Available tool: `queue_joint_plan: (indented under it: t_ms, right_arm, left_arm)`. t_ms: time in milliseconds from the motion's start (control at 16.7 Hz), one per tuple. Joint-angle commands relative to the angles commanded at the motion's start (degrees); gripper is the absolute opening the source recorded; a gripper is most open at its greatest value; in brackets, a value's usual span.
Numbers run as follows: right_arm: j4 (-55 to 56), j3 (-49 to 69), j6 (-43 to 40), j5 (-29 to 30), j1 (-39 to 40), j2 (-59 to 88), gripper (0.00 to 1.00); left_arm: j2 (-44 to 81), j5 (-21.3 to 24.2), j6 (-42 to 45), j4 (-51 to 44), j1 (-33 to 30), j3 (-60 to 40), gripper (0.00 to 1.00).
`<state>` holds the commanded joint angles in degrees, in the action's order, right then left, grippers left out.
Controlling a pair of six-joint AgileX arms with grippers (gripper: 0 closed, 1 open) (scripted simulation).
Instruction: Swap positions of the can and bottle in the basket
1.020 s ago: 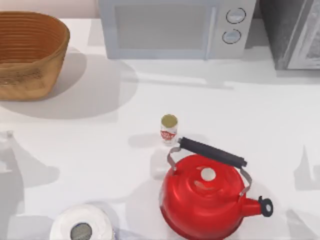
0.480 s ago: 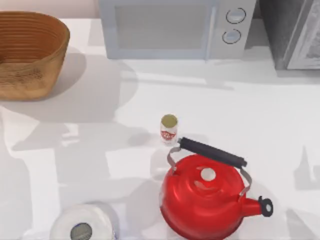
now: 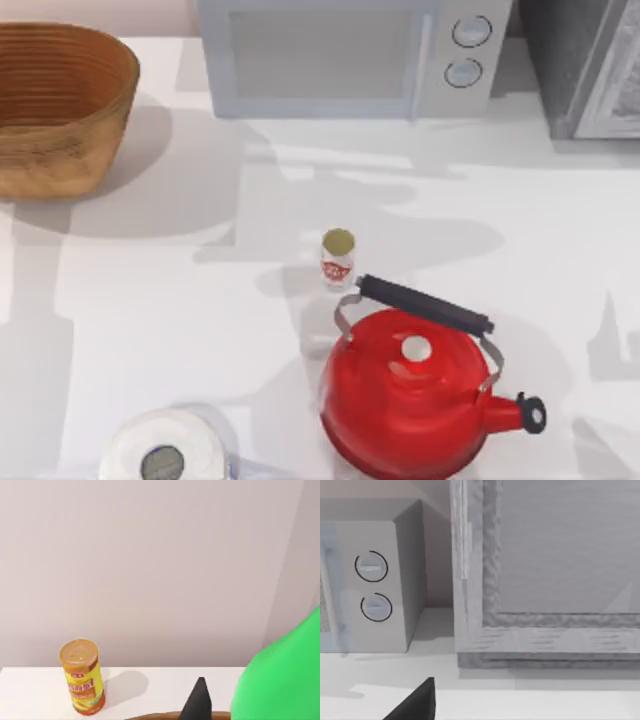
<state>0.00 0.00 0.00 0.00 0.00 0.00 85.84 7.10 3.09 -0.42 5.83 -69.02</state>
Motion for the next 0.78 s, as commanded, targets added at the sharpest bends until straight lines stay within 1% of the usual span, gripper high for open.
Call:
queue_joint_plan:
  t_ms: [300,780]
  right_arm:
    - [0.0,0.0,0.0,0.0,0.0,0.0,1.0]
    - [0.0,0.0,0.0,0.0,0.0,0.0,1.0]
  left_arm:
    - [0.8,0.0,0.0,1.1,0.1,-0.2,0.0]
    - [11.4,-0.7,-0.2,10.0,-0.9,-1.5,0.0]
